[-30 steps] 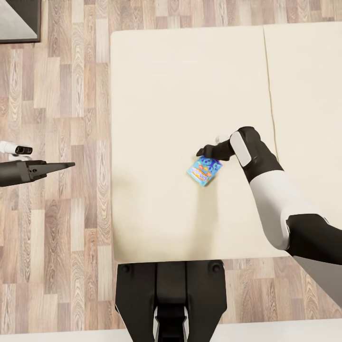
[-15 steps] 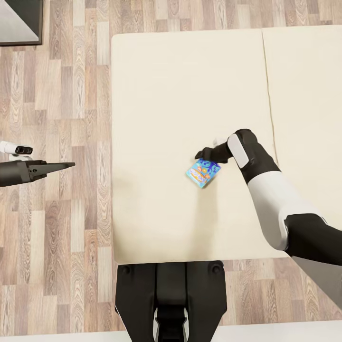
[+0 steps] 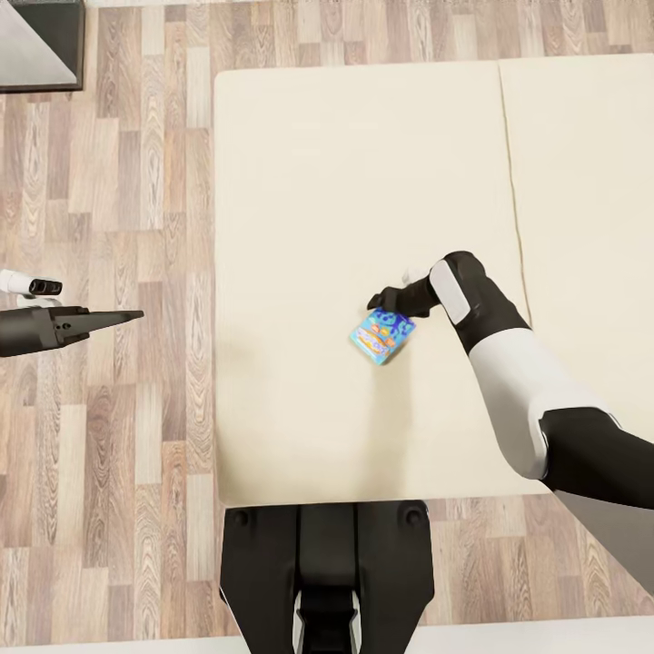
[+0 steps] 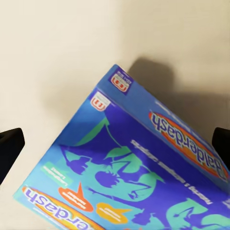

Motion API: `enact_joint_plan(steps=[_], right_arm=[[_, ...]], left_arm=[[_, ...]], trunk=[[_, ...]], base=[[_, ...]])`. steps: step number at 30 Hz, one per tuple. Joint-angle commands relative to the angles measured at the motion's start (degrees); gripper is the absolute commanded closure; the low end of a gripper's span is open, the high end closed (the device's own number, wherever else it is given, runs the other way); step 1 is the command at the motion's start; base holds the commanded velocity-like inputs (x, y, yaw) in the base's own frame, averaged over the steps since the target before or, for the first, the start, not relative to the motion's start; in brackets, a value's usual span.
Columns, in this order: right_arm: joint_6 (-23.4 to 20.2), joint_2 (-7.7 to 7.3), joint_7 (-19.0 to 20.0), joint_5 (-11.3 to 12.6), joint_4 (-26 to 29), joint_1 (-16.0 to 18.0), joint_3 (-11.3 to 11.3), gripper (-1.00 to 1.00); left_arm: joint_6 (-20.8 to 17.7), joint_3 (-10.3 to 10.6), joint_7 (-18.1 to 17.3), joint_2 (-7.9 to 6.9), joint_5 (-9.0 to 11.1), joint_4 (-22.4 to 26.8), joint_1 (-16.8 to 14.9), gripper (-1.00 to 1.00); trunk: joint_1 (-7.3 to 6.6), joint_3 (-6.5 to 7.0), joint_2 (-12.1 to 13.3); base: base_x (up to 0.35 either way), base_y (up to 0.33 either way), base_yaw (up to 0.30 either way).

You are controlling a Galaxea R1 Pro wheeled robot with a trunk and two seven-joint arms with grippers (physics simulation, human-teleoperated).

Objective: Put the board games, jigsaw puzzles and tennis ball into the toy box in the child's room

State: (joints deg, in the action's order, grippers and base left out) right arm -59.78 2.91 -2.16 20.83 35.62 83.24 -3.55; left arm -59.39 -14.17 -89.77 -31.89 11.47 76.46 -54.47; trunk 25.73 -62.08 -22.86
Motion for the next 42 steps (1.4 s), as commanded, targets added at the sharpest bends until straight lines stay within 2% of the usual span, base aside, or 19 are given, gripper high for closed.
enact_joint_plan(steps=[1,29,42], right_arm=[[-0.22,-0.02,-0.31,0.58,-1.60,-0.01,-0.14,-1.00],[-0.22,1.06,-0.22,0.53,-2.58,-0.01,-0.22,-1.00],[-0.22,1.22,-0.22,0.46,-5.44,-0.07,-0.23,-1.00]], left_arm=[[-0.61,0.02,-0.23,-0.02,-0.05,0.00,-0.02,-1.00],[-0.61,0.02,-0.23,-0.02,-0.05,0.00,-0.02,-1.00],[-0.61,0.08,-0.23,-0.02,-0.05,0.00,-0.02,-1.00]], trunk=[[0.05,-0.03,-0.06],[0.05,2.43,-0.06],[0.05,2.58,-0.06]], base=[[0.000,0.000,0.000],[0.000,0.000,0.000],[0.000,0.000,0.000]])
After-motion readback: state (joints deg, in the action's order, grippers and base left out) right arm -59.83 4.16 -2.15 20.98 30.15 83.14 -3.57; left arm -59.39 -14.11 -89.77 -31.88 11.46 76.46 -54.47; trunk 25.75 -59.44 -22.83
